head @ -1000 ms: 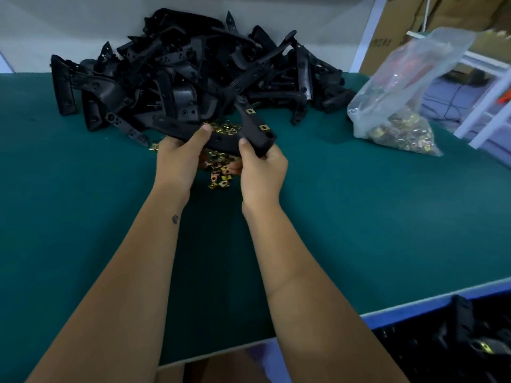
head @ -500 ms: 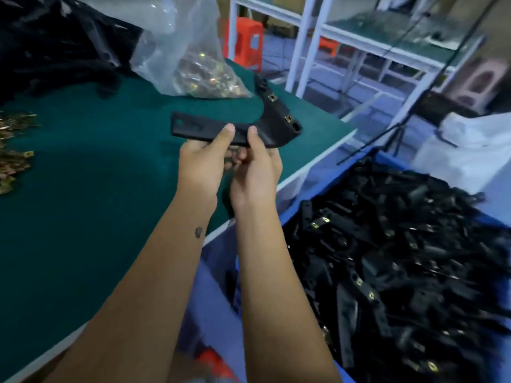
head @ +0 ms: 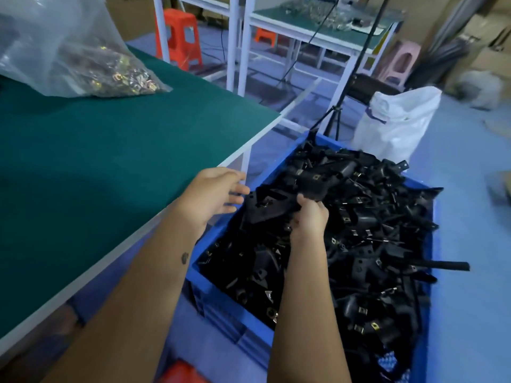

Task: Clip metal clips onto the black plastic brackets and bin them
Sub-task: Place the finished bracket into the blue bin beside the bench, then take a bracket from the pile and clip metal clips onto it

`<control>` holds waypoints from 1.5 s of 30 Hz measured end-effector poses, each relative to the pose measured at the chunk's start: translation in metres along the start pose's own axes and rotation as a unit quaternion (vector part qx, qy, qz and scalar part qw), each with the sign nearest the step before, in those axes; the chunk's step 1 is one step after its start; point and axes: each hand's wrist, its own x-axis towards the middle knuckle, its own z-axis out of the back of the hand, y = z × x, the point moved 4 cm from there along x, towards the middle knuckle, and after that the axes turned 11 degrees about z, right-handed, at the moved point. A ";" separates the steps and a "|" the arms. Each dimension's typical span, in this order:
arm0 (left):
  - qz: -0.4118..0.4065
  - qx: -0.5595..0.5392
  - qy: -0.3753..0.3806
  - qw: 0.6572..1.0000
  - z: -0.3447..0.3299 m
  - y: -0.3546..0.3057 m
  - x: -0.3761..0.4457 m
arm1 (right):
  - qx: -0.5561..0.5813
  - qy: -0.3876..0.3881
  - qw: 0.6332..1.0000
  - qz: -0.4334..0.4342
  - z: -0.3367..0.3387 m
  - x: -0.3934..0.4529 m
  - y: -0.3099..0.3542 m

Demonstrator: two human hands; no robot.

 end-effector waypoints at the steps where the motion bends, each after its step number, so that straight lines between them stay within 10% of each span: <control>1: 0.003 0.006 0.005 1.000 -0.001 0.002 0.001 | -0.057 -0.009 0.998 -0.001 0.009 0.004 -0.007; 6: 0.002 0.019 0.015 1.000 -0.002 0.006 0.002 | -0.233 -0.110 0.966 0.016 0.033 0.004 -0.026; 14: -0.034 -0.011 -0.004 0.999 0.016 0.004 0.001 | -0.202 -0.206 0.931 0.224 -0.013 -0.033 0.004; 19: -0.114 -0.081 -0.013 0.990 0.031 -0.015 -0.006 | -0.053 -0.006 0.932 0.357 -0.109 -0.098 0.036; 24: -0.182 -0.182 -0.175 0.950 0.122 -0.035 -0.024 | -0.042 0.251 0.887 0.385 -0.210 -0.184 0.037; 33: -0.129 -0.198 -0.457 0.858 0.310 0.015 -0.082 | -0.187 0.578 0.707 0.361 -0.324 -0.328 -0.048; 45: -0.071 -0.083 -0.505 0.857 0.389 0.057 -0.085 | -0.436 0.495 0.568 0.492 -0.414 -0.306 -0.088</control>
